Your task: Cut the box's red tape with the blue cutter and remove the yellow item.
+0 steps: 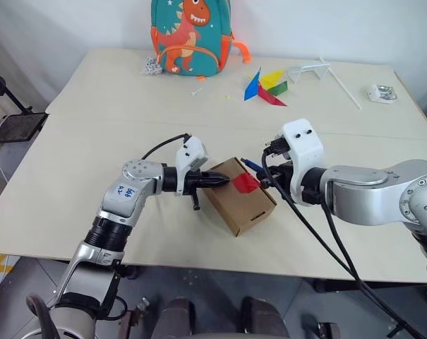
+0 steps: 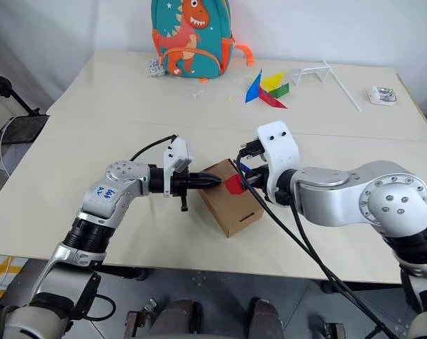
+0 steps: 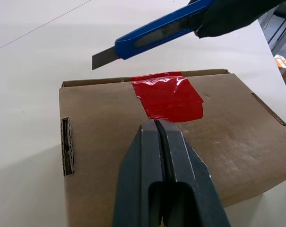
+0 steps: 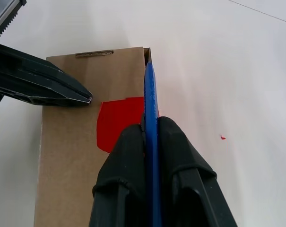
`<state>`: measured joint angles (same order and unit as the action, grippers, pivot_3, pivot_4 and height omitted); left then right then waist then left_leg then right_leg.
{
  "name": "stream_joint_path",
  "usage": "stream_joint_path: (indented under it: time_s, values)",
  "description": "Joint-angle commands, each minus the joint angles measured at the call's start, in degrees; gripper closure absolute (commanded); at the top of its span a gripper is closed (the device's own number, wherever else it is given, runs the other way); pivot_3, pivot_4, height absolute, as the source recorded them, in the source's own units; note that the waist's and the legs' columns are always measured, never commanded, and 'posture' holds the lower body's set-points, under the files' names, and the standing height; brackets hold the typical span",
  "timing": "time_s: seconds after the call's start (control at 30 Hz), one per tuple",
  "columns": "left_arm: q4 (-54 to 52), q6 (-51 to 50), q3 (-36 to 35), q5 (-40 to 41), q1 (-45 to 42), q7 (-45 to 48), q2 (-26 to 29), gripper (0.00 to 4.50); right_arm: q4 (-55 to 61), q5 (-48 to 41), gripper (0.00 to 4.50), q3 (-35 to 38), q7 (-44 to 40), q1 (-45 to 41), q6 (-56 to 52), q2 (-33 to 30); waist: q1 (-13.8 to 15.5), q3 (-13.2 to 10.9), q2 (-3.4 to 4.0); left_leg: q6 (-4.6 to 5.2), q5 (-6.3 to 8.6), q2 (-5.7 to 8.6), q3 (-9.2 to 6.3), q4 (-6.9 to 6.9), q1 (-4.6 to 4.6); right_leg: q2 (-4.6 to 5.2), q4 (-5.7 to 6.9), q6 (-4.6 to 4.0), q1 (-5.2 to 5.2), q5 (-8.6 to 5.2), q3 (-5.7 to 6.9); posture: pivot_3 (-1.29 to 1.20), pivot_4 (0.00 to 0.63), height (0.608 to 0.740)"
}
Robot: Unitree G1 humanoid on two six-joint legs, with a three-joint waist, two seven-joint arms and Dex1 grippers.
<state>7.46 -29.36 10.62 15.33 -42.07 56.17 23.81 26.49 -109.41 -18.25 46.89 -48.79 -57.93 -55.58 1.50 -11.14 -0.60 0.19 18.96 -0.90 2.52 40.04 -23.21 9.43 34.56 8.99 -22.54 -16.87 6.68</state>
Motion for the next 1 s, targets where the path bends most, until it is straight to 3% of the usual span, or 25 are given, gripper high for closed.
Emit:
stream_joint_path:
  time_s: [0.03, 1.0]
  values:
    - [-0.3, -1.0, 1.7, -1.2, 1.5, 0.1, 0.6, 4.5, 0.4, 0.6, 4.37, 0.8, -0.5, -0.4, -0.2, 0.5, 0.0, 0.0, 0.0, 0.0, 0.0, 0.0, 0.0, 0.0, 0.0, 0.0, 0.0, 0.0, 0.0, 0.0, 0.0, 0.0, 0.15, 0.74]
    - [-1.8, -2.3, 2.0, -1.1, 1.9, -0.6, 1.7, 4.5, -0.9, 0.9, 4.37, 0.5, -2.4, 2.5, -2.8, 1.2, -0.1, 0.0, 0.01, 0.0, 0.0, 0.0, 0.02, 0.0, 0.04, 0.0, 0.07, 0.0, -0.01, 0.0, -0.02, 0.0, 0.15, 0.74]
